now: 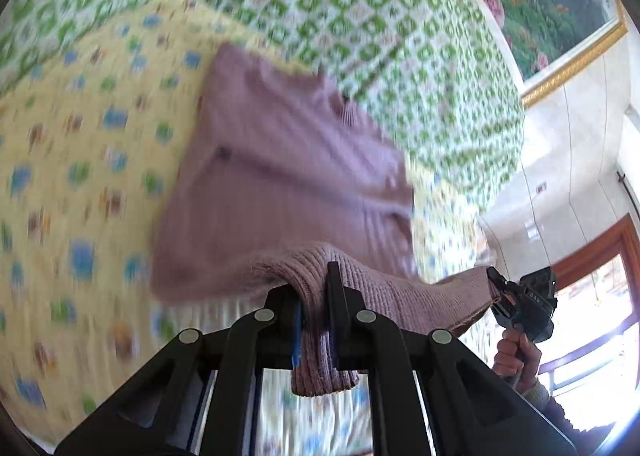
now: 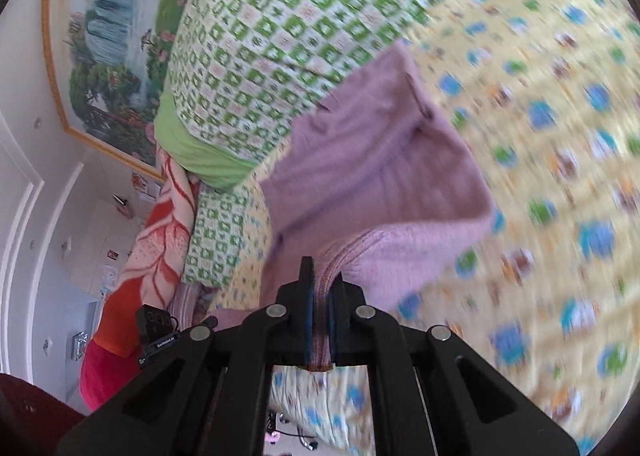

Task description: Fold small clothes

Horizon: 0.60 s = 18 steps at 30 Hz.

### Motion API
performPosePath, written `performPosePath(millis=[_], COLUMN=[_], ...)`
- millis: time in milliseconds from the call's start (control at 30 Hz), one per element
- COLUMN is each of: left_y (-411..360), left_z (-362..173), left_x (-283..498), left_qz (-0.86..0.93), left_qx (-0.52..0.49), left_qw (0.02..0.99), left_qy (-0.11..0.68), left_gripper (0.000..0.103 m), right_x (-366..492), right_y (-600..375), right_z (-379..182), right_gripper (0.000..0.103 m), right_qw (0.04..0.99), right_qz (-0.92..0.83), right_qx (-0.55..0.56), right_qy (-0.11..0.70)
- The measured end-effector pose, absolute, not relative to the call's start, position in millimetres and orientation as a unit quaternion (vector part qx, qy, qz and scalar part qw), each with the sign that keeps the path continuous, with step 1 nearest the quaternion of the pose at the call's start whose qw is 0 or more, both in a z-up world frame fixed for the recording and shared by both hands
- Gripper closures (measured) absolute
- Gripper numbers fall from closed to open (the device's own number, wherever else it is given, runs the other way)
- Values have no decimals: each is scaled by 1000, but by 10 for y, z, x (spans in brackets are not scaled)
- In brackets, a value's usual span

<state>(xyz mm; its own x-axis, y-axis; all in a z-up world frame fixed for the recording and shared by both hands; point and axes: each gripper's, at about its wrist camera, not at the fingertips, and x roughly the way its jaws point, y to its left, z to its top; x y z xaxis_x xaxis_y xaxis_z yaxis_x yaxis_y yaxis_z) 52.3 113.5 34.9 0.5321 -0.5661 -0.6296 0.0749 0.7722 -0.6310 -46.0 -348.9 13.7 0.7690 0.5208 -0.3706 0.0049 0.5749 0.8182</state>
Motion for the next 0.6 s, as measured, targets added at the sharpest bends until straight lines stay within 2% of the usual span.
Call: performPosePath(millis=[233,600], left_y=[1167,1172], left_z=[458,148], left_x=[1613,3033], left_qz=[-164,-118], left_qx=[-279,-282], left_qw=[846,850], left_qy=[423,430], left_gripper=[95,95], right_x=[700,2039], right_y=[-3732,-4105], right_z=[387,14], right_gripper=[97,97], right_qw=[852,847], right_qz=[145,124], right_qx=[423,426], right_qy=[271,293])
